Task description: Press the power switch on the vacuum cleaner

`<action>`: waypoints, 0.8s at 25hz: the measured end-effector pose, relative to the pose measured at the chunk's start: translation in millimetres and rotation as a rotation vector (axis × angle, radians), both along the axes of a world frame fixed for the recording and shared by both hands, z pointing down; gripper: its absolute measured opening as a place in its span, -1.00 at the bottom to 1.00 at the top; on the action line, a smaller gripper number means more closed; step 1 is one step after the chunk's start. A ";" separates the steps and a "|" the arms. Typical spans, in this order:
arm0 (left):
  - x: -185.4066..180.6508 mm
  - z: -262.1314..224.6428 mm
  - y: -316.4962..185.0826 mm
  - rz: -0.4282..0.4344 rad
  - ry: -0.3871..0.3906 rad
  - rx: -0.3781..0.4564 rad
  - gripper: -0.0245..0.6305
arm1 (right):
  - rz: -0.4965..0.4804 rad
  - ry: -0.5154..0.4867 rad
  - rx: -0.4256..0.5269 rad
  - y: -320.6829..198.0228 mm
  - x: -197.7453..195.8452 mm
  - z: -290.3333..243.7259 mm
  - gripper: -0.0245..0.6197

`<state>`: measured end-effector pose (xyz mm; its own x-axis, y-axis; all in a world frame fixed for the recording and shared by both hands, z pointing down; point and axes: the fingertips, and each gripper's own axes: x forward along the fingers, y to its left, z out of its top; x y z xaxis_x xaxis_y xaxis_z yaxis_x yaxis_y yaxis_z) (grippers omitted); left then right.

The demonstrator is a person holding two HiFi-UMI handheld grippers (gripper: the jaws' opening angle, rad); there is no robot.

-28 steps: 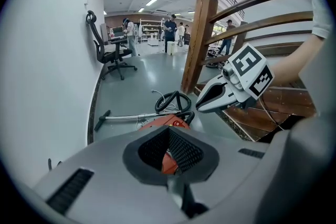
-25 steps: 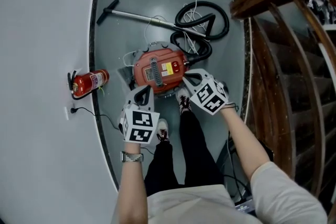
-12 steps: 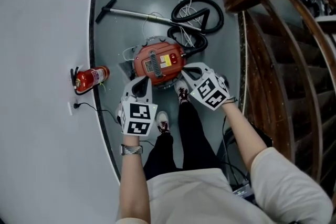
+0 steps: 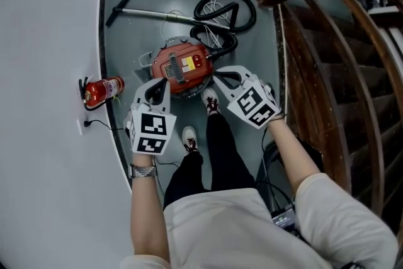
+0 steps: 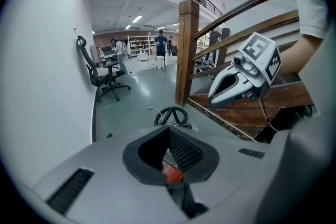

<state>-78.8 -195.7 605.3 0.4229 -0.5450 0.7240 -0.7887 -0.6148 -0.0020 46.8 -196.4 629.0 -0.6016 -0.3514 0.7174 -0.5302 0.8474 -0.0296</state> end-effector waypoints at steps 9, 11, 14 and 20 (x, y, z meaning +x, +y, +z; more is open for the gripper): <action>20.9 -32.2 15.5 0.078 -0.009 0.034 -0.93 | -0.008 -0.069 0.035 11.4 5.0 -64.4 -0.83; 24.8 -44.1 19.4 0.089 -0.004 0.049 -0.93 | -0.036 -0.075 0.042 21.1 4.4 -79.4 -0.83; 29.6 -59.9 22.7 0.101 0.005 0.083 -0.93 | -0.073 -0.061 0.067 33.6 7.9 -97.0 -0.83; 35.1 -88.7 25.8 0.124 0.002 0.129 -0.93 | -0.045 -0.055 0.112 41.3 17.3 -125.5 -0.83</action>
<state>-43.7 -170.0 516.5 0.4939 -0.5772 0.6503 -0.7071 -0.7019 -0.0860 64.1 -155.1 503.5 -0.6563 -0.3989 0.6405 -0.4917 0.8699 0.0380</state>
